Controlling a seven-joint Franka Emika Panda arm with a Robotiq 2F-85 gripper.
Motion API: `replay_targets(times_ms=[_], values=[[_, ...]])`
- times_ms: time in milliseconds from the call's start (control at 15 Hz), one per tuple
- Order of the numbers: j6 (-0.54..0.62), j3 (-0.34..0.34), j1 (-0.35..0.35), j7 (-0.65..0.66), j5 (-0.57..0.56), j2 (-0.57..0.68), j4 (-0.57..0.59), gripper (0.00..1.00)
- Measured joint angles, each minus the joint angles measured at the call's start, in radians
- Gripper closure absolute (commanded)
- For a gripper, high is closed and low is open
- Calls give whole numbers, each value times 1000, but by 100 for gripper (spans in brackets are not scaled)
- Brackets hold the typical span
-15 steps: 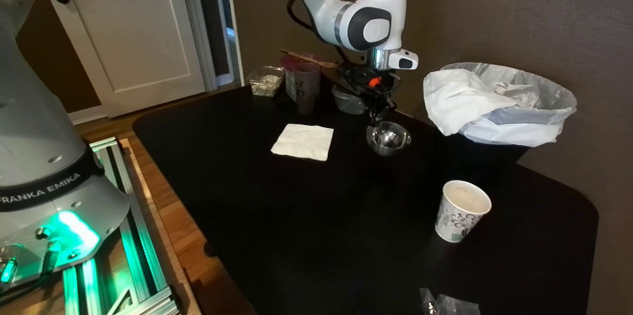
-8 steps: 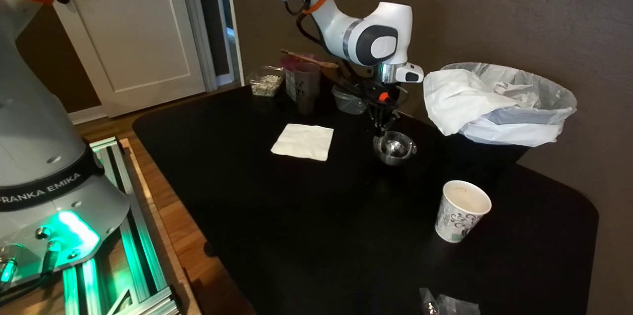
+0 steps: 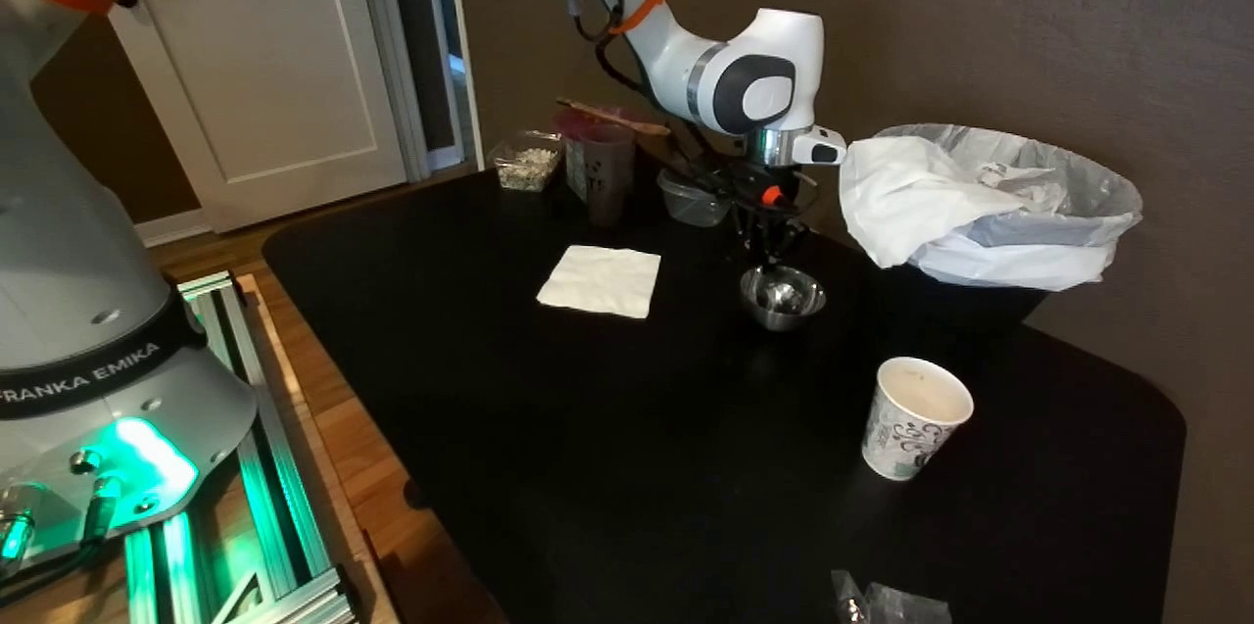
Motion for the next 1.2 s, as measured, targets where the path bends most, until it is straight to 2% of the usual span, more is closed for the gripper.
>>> replay_targets(times_ms=[267,333,600,800,1200], values=[[-15,13,7,-17,-1,-37,-17,5],[-21,14,16,-18,-4,-62,-36,1],[-136,16,74,-10,-21,-216,-166,0],[-147,21,127,7,-77,-347,-293,0],[-153,114,164,8,-75,-518,-485,0]])
